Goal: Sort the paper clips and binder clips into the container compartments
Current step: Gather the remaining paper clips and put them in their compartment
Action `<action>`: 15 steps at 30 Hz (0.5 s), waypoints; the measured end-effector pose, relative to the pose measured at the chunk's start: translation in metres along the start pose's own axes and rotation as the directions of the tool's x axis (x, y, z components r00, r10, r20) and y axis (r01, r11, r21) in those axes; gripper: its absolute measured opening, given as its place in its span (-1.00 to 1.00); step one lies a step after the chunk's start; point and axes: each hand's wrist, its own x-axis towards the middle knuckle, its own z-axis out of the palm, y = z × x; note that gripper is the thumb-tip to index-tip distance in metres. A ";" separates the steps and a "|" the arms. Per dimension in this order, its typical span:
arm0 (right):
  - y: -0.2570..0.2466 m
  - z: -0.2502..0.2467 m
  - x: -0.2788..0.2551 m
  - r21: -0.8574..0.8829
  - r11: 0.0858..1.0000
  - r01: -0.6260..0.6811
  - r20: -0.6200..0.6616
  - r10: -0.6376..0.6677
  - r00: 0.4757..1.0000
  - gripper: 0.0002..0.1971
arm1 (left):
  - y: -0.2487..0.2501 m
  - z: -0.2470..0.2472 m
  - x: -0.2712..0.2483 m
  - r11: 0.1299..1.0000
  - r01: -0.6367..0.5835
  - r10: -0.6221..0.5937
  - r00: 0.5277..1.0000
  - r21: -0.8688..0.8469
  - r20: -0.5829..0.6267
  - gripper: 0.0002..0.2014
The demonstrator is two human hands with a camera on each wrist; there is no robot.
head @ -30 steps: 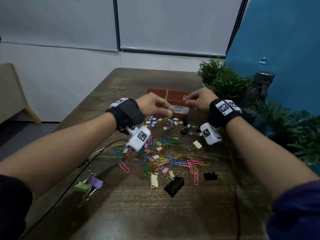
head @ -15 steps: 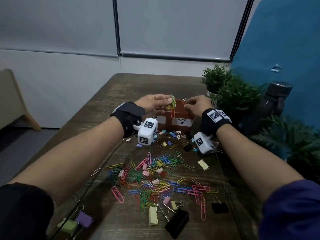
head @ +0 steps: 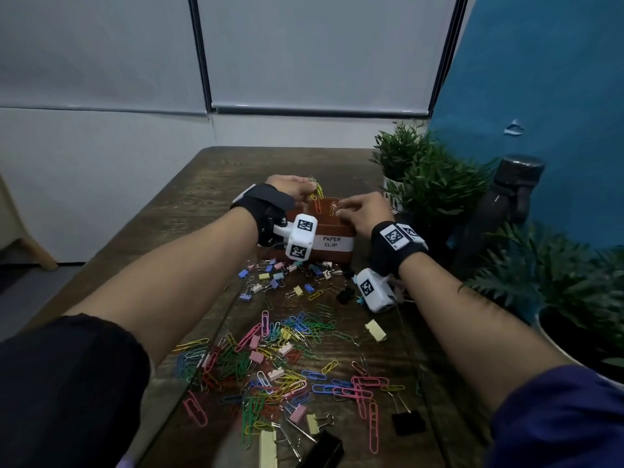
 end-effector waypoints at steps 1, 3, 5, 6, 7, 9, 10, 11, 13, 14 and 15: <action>0.000 0.000 0.000 0.018 1.000 -0.003 -0.003 0.003 1.000 -0.75 | -0.001 0.004 0.004 0.999 0.005 -0.004 1.000 0.050 -0.016 -0.75; -0.001 0.000 0.000 0.059 0.998 -0.017 0.006 0.017 1.000 -0.67 | -0.004 0.012 0.011 0.984 -0.002 0.007 1.000 0.180 -0.028 -0.73; -0.003 0.000 0.000 0.071 0.997 -0.030 0.041 0.028 0.999 -0.53 | -0.008 0.018 0.013 0.947 -0.035 0.051 0.998 0.319 -0.043 -0.75; -0.004 0.000 0.001 0.076 0.997 -0.034 0.069 0.029 0.997 -0.45 | -0.010 0.019 0.015 0.925 -0.047 0.067 0.997 0.377 -0.041 -0.77; -0.004 0.000 0.001 0.075 0.997 -0.035 0.095 0.028 0.995 -0.38 | -0.011 0.020 0.016 0.897 -0.046 0.063 0.998 0.439 -0.024 -0.79; -0.005 0.000 0.000 0.057 0.998 -0.022 0.122 0.015 0.992 -0.34 | -0.013 0.021 0.019 0.838 -0.059 0.052 0.998 0.542 0.027 -0.85; -0.004 -0.001 -0.001 0.058 0.998 -0.012 0.130 0.005 0.992 -0.36 | -0.013 0.020 0.019 0.820 -0.073 0.060 0.997 0.567 0.041 -0.86; -0.004 -0.003 -0.003 0.067 0.998 0.001 0.133 -0.010 0.991 -0.40 | -0.011 0.020 0.016 0.815 -0.082 0.071 0.997 0.574 0.042 -0.87; -0.003 -0.007 -0.007 0.069 0.997 0.040 0.105 -0.047 0.993 -0.59 | -0.008 0.016 0.008 0.800 -0.122 0.128 0.991 0.587 0.032 -0.89; -0.003 -0.010 -0.011 0.054 0.997 0.055 0.076 -0.059 0.995 -0.73 | -0.008 0.013 0.004 0.781 -0.147 0.164 0.986 0.607 0.028 -0.89; -0.005 -0.014 -0.014 0.037 0.997 0.066 0.045 -0.068 0.997 -0.84 | -0.008 0.010 -0.001 0.765 -0.163 0.185 0.982 0.623 0.031 -0.89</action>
